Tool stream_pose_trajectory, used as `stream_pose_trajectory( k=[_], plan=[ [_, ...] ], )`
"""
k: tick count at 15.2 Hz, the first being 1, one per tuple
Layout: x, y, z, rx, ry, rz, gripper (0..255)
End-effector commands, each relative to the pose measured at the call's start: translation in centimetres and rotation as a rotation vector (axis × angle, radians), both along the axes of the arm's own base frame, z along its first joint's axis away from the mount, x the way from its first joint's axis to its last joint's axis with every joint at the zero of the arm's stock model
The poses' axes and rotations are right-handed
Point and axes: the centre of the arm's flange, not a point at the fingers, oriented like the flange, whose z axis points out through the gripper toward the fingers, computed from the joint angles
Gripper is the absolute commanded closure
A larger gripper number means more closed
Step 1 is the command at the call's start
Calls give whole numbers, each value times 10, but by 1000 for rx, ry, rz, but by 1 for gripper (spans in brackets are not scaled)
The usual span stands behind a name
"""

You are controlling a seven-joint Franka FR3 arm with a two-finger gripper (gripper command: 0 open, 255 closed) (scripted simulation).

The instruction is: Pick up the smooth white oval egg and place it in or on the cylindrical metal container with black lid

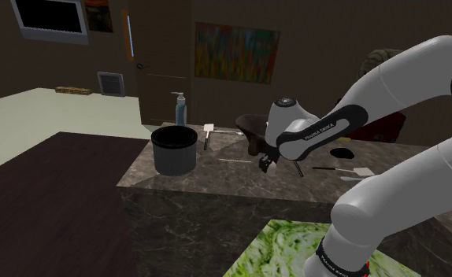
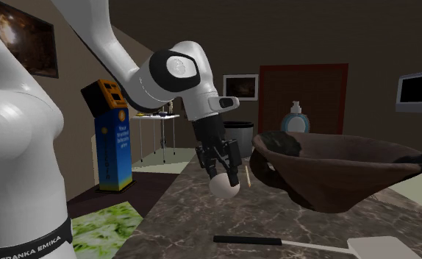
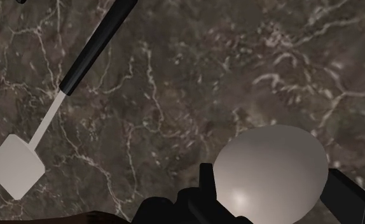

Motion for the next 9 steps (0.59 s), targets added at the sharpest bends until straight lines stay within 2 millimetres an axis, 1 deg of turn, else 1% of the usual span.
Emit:
stream_pose_trajectory(
  k=[1, 2, 9],
  plan=[
    [0, 0, 0, 0, 0, 0, 255],
    [0, 0, 0, 0, 0, 0, 255],
    [0, 0, 37, 0, 0, 0, 255]
  ],
)
